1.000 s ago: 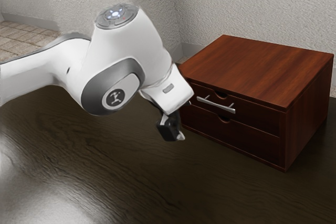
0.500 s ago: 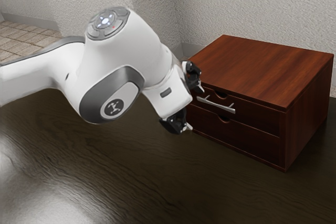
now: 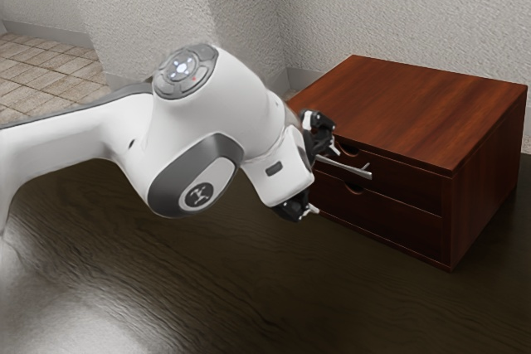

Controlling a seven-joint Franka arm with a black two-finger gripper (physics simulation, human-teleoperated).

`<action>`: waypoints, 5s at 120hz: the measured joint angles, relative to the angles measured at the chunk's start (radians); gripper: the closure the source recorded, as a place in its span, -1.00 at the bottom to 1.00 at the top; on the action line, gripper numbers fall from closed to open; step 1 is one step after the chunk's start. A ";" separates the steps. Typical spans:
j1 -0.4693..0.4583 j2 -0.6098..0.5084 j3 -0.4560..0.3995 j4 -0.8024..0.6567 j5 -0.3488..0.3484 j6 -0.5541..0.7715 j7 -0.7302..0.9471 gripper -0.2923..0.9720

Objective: Pull the drawer handle with one arm to open the drawer

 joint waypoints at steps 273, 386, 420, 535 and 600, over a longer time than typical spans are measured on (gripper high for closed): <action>0.009 0.126 0.044 -0.025 0.001 0.203 0.044 -0.49; -0.027 -0.205 0.065 -0.368 -0.005 0.164 0.043 -0.51; -0.058 -0.283 0.120 -0.440 0.000 0.127 0.043 -0.54; -0.144 -0.433 0.121 -0.159 -0.081 -0.180 0.010 -0.54; -0.115 -0.225 0.173 0.107 -0.088 -0.555 -0.414 -0.54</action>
